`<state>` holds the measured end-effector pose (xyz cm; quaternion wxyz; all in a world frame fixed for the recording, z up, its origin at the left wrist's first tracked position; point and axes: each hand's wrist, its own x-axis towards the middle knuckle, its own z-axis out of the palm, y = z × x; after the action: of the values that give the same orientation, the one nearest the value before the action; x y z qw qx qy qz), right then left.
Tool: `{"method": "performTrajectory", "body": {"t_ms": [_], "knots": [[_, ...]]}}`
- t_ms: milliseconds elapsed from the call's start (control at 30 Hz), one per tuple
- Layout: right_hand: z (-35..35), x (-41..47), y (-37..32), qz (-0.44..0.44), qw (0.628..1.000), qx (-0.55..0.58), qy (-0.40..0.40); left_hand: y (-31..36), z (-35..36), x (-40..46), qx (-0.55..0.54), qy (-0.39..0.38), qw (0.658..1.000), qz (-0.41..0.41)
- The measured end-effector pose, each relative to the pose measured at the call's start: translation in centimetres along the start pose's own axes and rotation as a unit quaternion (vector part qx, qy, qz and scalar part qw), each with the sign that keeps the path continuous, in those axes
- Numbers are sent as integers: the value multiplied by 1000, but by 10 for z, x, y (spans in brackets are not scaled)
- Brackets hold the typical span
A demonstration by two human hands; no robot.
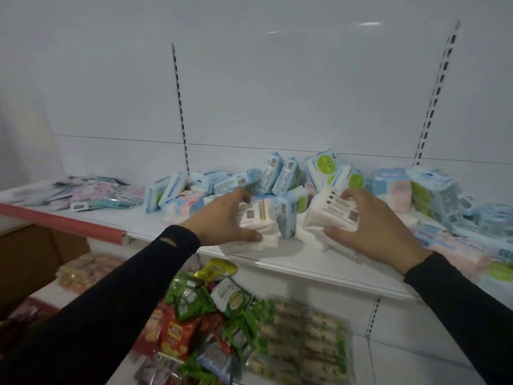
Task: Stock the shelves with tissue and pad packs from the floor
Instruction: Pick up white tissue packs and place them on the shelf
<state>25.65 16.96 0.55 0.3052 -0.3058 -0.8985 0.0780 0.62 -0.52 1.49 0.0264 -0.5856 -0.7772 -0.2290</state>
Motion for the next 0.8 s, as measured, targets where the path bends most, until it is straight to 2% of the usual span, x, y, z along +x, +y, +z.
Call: {"method": "performTrajectory", "body": {"t_ms": [167, 333, 533, 800], "knots": [[33, 6, -63, -105, 993, 46, -27, -40, -32, -76, 24, 53, 996, -70], [87, 3, -163, -218, 968, 74, -98, -109, -62, -188, 65, 76, 977, -191], [194, -25, -305, -339, 914, 85, -204, -200, -71, -348, 75, 47, 932, -351], [379, -111, -482, -400, 829, 111, -375, -337, -43, -535, 62, -21, 866, -496]]}}
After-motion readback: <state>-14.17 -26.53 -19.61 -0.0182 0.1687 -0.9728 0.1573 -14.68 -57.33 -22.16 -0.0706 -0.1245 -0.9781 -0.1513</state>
